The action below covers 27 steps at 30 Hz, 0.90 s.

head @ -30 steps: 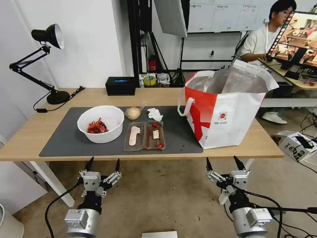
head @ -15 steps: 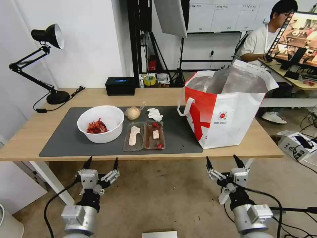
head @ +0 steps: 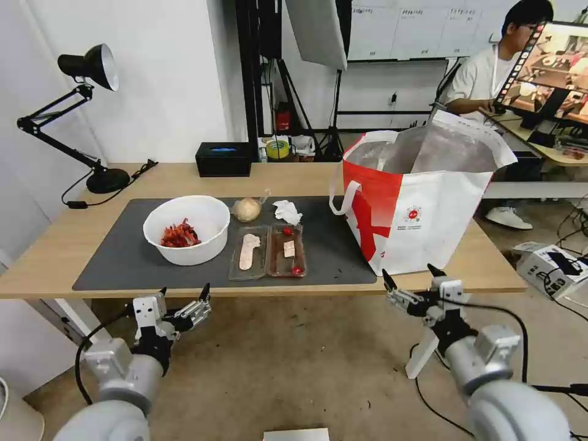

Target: Pick up the trash from the table and place it into the takeout bag.

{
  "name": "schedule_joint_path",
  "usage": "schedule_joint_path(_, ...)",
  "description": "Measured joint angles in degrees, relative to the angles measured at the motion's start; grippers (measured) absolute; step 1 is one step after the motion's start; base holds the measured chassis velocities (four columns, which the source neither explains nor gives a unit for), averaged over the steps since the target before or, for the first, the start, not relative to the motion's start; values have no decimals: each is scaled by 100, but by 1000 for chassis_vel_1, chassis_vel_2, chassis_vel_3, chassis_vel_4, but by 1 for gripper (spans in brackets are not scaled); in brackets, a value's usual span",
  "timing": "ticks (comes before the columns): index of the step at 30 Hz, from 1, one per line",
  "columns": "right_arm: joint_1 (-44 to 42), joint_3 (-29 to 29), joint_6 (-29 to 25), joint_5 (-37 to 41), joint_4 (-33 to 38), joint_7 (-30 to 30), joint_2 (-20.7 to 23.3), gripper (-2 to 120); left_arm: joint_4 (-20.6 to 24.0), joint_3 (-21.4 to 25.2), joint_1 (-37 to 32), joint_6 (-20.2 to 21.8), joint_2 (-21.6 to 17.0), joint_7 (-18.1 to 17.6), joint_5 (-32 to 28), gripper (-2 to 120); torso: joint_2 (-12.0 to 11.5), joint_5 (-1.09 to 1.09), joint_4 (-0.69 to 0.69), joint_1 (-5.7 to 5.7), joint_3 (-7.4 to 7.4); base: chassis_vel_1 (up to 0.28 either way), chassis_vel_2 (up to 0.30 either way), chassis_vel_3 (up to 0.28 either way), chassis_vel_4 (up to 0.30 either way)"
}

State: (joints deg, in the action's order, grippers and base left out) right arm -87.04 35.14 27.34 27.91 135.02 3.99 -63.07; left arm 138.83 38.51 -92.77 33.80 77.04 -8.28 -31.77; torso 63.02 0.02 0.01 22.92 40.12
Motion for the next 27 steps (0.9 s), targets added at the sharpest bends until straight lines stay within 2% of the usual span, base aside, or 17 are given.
schedule_joint_path(1, 0, 0, 0, 0, 0, 0, 0, 100, 0, 0, 0, 0, 0, 0, 0, 100, 0, 0, 0, 0, 0, 0, 0, 0, 0)
schedule_joint_path(4, 336, 78, 572, 582, 71, 86, 470, 100, -70, -9, 119, 42, -64, -45, -213, 100, -1, -2, -2, 0, 0, 0, 0, 0, 0)
schedule_joint_path(8, 513, 119, 876, 891, 111, 130, 720, 100, -77, -13, 122, 42, -64, -46, -229, 100, -1, -1, -1, 0, 0, 0, 0, 0, 0)
schedule_joint_path(10, 797, 161, 1318, 1353, 156, 217, 1089, 100, -77, -10, 118, 31, -57, -46, -238, 100, 0, -4, -2, 0, 0, 0, 0, 0, 0)
schedule_joint_path(12, 976, 87, 1438, 1522, 99, 312, 1186, 100, -77, -7, 109, 20, -51, -44, -259, 100, -1, -2, 1, 0, 0, 0, 0, 0, 0)
schedule_joint_path(27, 1020, -10, 1432, 1523, 41, 342, 1109, 100, -60, -25, 100, -6, 16, -44, -412, 100, 0, -2, -1, 0, -1, 0, 0, 0, 0)
